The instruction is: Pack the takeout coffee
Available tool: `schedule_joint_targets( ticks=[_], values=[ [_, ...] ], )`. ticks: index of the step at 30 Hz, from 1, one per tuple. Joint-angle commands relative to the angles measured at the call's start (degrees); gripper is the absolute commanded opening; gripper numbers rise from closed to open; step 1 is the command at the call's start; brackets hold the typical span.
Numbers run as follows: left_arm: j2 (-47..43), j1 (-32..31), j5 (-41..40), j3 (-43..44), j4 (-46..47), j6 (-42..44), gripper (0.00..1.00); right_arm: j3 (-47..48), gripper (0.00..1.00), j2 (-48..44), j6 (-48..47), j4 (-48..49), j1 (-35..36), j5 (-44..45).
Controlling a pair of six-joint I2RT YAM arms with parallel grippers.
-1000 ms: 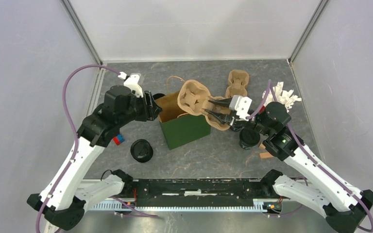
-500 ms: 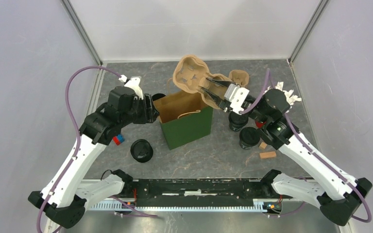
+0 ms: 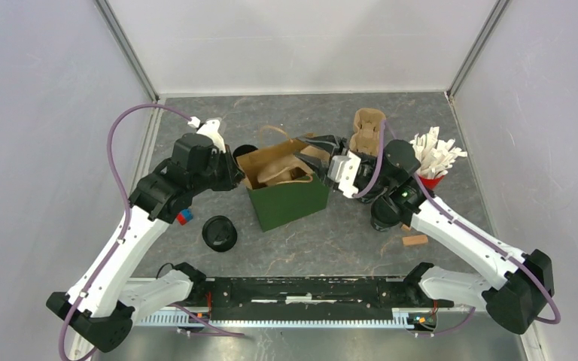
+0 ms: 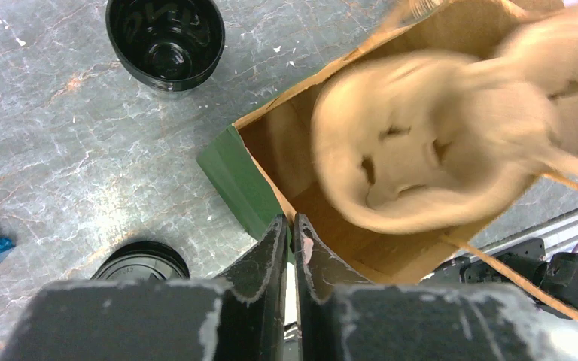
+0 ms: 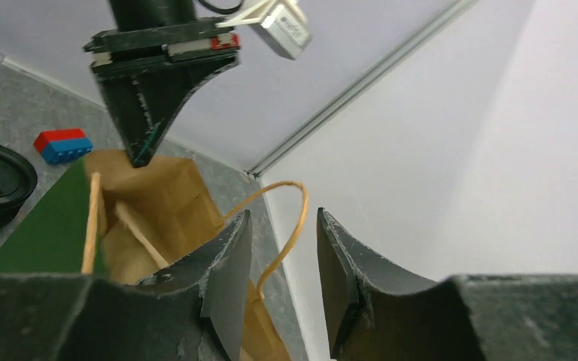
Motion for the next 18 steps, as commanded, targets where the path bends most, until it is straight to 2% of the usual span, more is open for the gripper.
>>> schedule_joint_targets(
  ticks=[1,3,8,13,18],
  values=[
    [-0.3,-0.06,3.47,-0.94,3.77,-1.05,0.09,-4.4,0.43,1.02,-4.66,8.94,0.14,-4.75],
    [0.06,-0.06,4.7,-0.94,3.77,-0.66,0.05,-4.61,0.42,2.14,-4.92,9.43,0.22,-4.62],
    [0.27,-0.06,5.27,-1.2,4.22,-0.16,0.04,-1.67,0.42,2.63,-0.91,4.62,0.22,-1.56],
    [1.01,-0.07,6.97,-0.59,4.92,2.76,0.05,-0.37,0.45,-0.19,4.6,-2.11,0.21,5.84],
    [1.42,-0.07,7.84,-0.35,4.92,2.79,0.06,-2.32,0.48,-4.42,8.86,-4.92,0.22,11.49]
  ],
)
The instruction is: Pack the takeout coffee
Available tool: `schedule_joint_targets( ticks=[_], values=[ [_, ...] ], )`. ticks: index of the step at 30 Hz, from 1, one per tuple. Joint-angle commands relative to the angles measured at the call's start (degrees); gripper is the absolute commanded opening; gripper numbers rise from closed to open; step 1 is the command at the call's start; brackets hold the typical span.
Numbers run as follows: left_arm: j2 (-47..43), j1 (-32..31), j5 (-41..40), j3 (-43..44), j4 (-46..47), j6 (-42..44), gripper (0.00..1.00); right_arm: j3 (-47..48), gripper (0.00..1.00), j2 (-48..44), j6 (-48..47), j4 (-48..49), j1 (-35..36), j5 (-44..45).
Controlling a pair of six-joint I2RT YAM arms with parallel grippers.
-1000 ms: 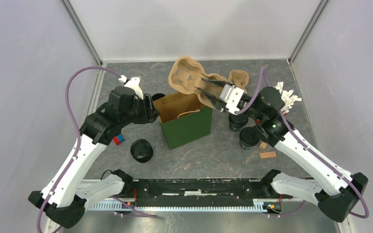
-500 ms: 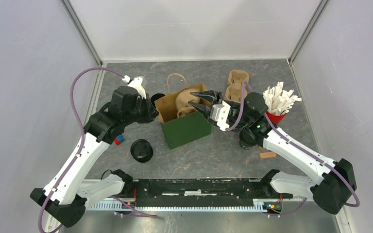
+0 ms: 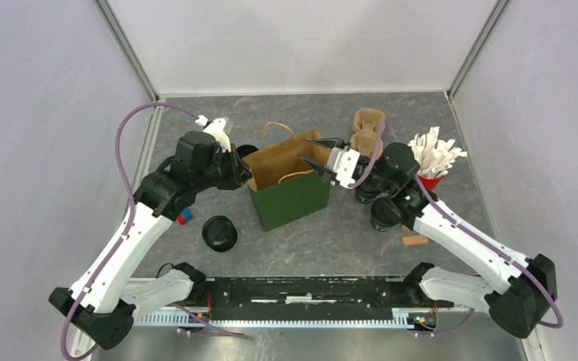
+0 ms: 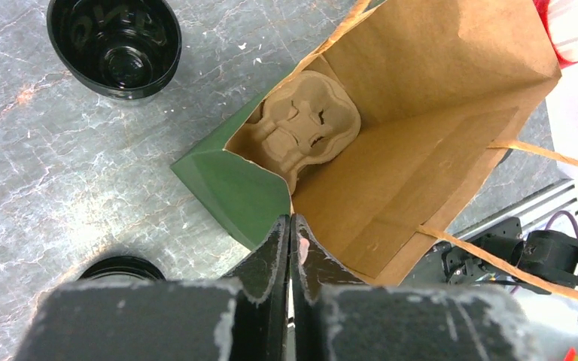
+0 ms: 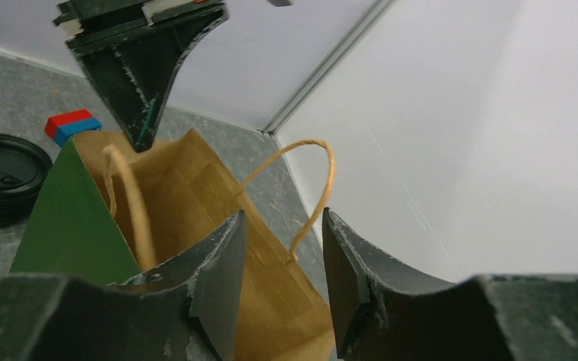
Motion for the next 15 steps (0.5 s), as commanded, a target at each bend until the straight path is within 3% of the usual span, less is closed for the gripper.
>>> schedule_joint_targets(
  ticks=[1,8,11,15],
  values=[
    [0.4,-0.06,2.25,0.66,1.7,2.42,0.08,0.94,0.5,-4.27,6.68,-3.22,0.15,7.82],
    [0.55,-0.08,-0.21,2.88,-0.92,0.97,0.46,5.48,0.59,-4.91,21.35,-15.51,0.2,20.38],
    [1.18,-0.07,-2.95,4.41,-3.05,0.89,0.54,9.82,0.62,-3.72,26.98,-24.35,0.16,28.68],
    [2.53,-0.06,-6.01,6.24,-5.59,1.34,0.61,16.04,0.62,0.25,27.44,-32.51,0.14,33.8]
  ],
)
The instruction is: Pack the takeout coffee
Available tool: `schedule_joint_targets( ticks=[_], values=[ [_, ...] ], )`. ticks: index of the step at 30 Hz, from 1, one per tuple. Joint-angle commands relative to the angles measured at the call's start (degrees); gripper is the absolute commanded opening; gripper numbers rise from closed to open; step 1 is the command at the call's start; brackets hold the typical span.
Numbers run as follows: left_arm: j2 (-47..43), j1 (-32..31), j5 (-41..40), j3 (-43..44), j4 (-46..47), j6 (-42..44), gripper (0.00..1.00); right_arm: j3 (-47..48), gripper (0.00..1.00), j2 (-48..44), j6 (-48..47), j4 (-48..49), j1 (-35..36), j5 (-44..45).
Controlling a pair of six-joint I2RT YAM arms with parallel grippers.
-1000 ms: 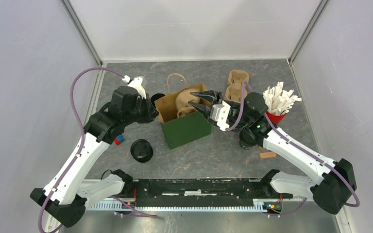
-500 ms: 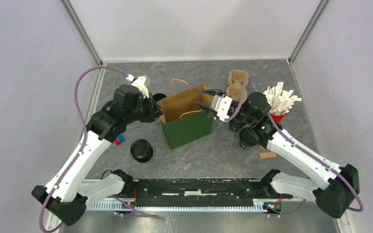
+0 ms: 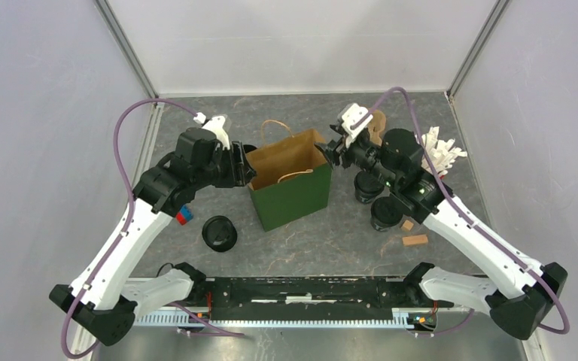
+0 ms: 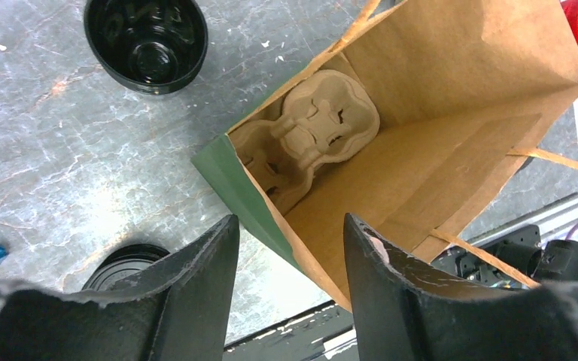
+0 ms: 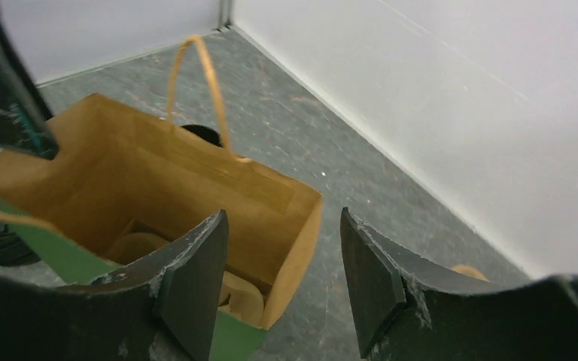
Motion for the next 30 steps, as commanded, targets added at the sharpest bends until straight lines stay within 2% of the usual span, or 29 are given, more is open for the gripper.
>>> schedule_joint_targets(
  ticks=[1,10,11,18,20,24,27,30],
  values=[
    [1.3,-0.06,-3.65,3.88,-2.88,0.95,0.62,8.69,0.62,4.41,5.53,-12.53,0.12,9.49],
    [4.48,-0.06,-3.48,3.54,-1.89,-0.58,0.61,16.04,0.53,12.4,5.1,-18.18,0.05,12.32],
    [4.63,-0.06,-3.46,3.01,-1.37,-0.88,0.59,16.26,0.52,12.59,5.1,-18.75,-0.02,12.41],
    [3.84,-0.06,-0.56,0.94,4.55,0.41,0.19,12.58,0.56,11.32,3.43,-16.8,-0.24,14.83],
    [3.41,-0.06,3.84,-0.45,8.7,2.63,0.11,12.25,0.58,10.66,5.38,-16.54,-0.4,17.02],
    [2.94,-0.06,11.48,-2.39,17.24,4.43,0.02,15.49,0.59,8.85,7.84,-18.22,-0.41,17.5],
    [5.05,-0.07,17.71,1.12,19.48,5.76,0.02,16.76,0.59,6.33,8.92,-17.77,-0.41,15.59],
    [6.32,-0.14,17.83,2.17,20.06,7.13,0.04,15.47,0.58,2.39,8.5,-16.25,-0.46,11.33]
  ],
)
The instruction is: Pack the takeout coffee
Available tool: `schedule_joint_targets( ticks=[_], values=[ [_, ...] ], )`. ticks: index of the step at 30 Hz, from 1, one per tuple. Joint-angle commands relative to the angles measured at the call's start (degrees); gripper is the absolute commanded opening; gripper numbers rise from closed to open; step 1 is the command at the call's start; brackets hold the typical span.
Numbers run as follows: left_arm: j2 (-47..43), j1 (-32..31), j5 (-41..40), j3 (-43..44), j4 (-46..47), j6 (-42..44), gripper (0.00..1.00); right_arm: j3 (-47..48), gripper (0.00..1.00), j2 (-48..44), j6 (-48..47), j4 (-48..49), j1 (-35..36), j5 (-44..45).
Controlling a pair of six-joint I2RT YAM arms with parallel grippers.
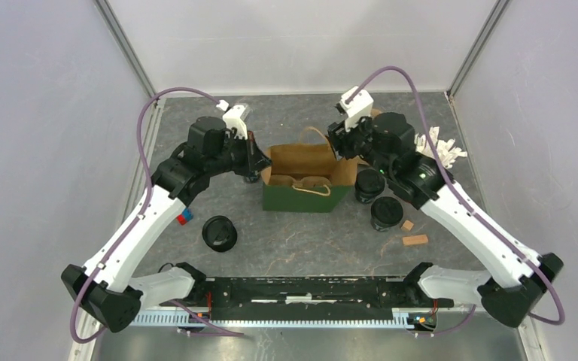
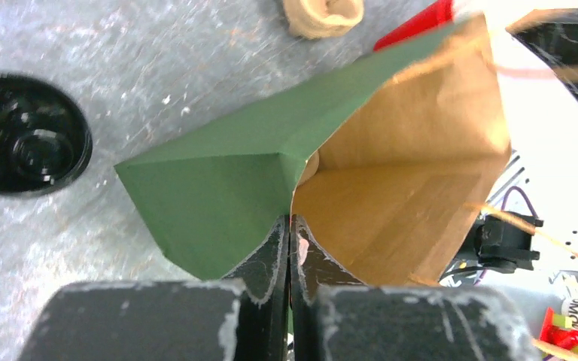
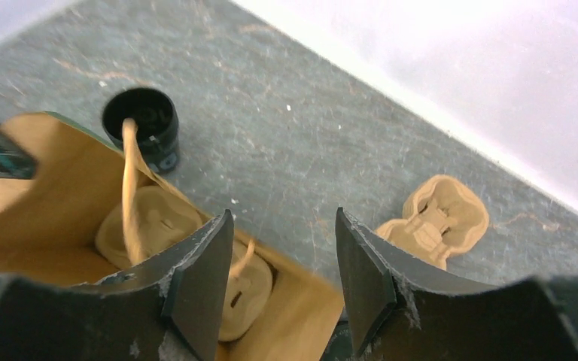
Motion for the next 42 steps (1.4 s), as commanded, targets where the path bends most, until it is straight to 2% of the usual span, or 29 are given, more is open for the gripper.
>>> schedule_joint_targets(
  ticks=[1,5,8,11,13,15,19,22,25,26,32,37,42],
  values=[
    [0.97,-0.12,6.19,2.95,8.02,4.42,0.05,2.04,0.58,-7.19,1.97,2.73,-0.23,-4.79],
    [-4.06,-0.24,7.08,-3.82,19.38,3.32,0.05,-0.44,0.55,-12.29,5.54,5.51,-0.27,-12.39],
    [-7.96,-0.26,8.15,-9.13,27.78,6.76,0.04,-2.51,0.54,-15.04,9.0,5.41,-0.22,-14.72],
    [-9.27,-0.22,9.33,-11.96,24.89,13.92,0.04,-8.89,0.59,-19.69,9.21,7.26,-0.22,-15.86],
    [-10.94,-0.22,10.71,-16.83,25.16,16.18,0.06,-12.21,0.6,-21.78,7.21,7.95,-0.22,-14.3],
    [-12.48,-0.24,10.22,-19.75,25.25,16.04,0.07,-11.07,0.59,-20.91,6.09,5.19,-0.26,-11.25],
    [-13.78,-0.22,6.85,-19.87,24.21,14.92,0.11,-4.85,0.57,-15.89,2.0,-1.85,-0.22,-14.68],
    [-13.57,-0.22,6.61,-21.33,25.34,14.96,0.12,-3.98,0.57,-14.84,1.17,-3.75,-0.22,-13.45],
    [-13.06,-0.22,6.34,-20.48,24.34,13.95,0.13,-6.27,0.57,-15.73,2.55,-1.84,-0.24,-12.93],
    [-13.11,-0.2,5.46,-19.82,23.6,13.07,0.17,-6.48,0.57,-15.73,3.19,-1.47,-0.23,-12.48],
    [-10.7,-0.22,-3.76,-9.83,10.98,4.31,0.57,1.93,0.65,-12.1,7.44,-8.22,-0.26,-0.03],
    [-6.1,-0.22,-3.86,-1.5,1.74,1.03,0.62,3.91,0.73,-12.21,8.85,-12.93,-0.22,11.16],
    [-2.3,-0.22,-4.1,3.01,-1.23,1.35,0.63,3.16,0.82,-13.21,8.85,-13.67,-0.22,13.3]
  ],
)
